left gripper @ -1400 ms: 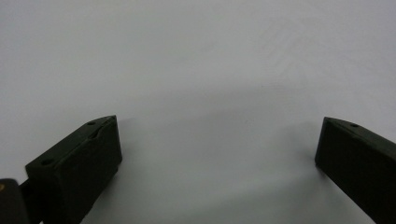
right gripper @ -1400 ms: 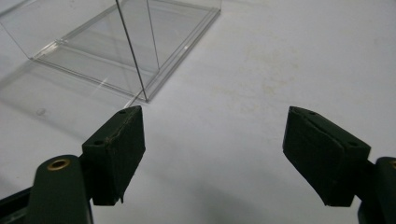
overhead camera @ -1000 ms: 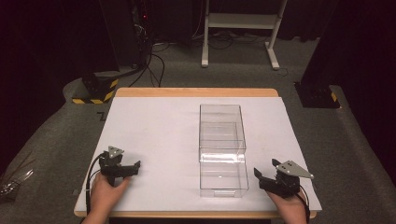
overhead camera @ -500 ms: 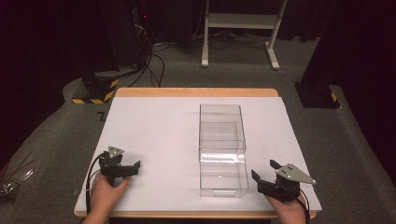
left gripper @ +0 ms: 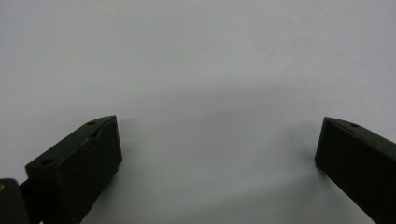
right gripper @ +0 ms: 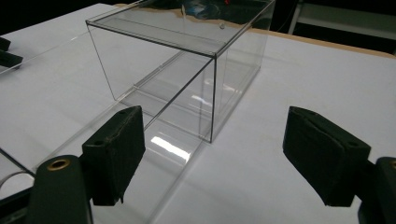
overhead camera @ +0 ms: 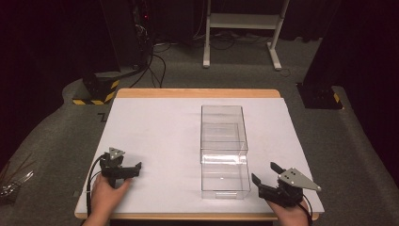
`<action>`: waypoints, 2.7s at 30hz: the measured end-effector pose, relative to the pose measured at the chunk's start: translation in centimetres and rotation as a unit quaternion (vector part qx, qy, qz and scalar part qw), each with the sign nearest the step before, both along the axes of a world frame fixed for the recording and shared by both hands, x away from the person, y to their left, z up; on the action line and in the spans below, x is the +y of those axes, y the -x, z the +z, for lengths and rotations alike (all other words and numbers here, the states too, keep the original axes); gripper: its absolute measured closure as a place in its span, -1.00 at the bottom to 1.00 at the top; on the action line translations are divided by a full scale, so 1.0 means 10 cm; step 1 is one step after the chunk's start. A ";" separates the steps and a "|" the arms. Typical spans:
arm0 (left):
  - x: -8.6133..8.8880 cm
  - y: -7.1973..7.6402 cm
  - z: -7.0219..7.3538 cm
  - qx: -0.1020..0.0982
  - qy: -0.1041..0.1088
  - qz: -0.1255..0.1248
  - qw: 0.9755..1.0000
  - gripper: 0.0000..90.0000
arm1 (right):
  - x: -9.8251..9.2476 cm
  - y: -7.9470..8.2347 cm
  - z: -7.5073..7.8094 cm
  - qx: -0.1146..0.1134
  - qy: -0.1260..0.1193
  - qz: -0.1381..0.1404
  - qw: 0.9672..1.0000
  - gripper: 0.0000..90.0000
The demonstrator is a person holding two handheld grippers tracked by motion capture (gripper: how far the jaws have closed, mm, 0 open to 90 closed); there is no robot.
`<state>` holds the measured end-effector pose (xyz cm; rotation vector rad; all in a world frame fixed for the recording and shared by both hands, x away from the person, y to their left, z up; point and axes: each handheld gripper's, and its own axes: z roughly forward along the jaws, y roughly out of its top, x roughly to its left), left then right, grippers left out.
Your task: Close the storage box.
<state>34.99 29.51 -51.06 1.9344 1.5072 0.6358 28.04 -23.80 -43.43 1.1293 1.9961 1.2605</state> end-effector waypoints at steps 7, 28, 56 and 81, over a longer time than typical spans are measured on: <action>0.00 0.00 0.00 0.000 0.000 0.000 1.000 -0.98 | 0.01 0.06 0.03 -0.002 -0.006 0.008 1.000 -0.53; 0.00 0.00 0.00 0.000 0.000 0.000 1.000 -0.98 | 0.08 0.16 0.02 -0.001 -0.021 0.033 0.999 -0.52; 0.00 0.00 0.00 0.000 0.000 0.000 1.000 -0.98 | 0.22 0.26 -0.16 0.024 -0.021 0.067 0.997 -0.55; 0.00 0.00 0.00 0.000 0.000 0.000 1.000 -0.98 | 0.23 0.17 -0.20 0.024 -0.021 0.047 0.998 -0.49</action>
